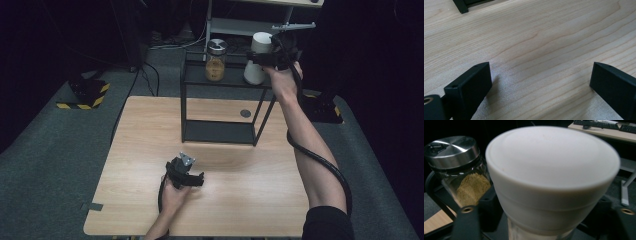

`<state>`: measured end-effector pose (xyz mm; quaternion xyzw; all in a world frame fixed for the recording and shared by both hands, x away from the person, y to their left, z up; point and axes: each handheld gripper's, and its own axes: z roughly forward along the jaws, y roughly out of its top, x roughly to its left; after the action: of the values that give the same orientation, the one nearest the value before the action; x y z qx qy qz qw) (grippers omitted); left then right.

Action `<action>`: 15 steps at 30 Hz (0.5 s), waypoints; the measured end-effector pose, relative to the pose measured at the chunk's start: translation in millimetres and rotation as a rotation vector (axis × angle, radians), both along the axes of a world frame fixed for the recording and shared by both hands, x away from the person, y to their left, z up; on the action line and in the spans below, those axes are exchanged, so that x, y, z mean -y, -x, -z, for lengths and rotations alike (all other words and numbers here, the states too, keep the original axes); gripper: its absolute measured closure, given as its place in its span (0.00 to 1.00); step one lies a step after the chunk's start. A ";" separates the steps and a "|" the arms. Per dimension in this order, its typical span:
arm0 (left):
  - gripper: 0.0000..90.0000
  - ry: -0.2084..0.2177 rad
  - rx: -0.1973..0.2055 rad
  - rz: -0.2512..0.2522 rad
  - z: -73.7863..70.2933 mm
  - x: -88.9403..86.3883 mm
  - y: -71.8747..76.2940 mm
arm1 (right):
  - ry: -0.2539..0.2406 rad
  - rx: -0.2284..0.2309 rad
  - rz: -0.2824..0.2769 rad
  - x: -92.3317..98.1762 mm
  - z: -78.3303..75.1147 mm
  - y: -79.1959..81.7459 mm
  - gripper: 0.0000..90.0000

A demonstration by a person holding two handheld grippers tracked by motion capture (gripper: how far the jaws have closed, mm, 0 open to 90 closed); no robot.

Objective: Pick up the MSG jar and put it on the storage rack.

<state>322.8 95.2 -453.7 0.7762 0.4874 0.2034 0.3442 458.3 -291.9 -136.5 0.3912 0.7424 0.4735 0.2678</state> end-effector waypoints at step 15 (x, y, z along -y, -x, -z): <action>0.04 -0.001 -0.001 -0.001 -0.2 0.2 -0.2 | -0.019 0.068 -0.009 15.5 12.5 19.4 0.08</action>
<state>323.0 94.9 -453.5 0.7763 0.4878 0.2033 0.3436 438.9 -307.4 -149.0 0.3740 0.7300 0.4946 0.2873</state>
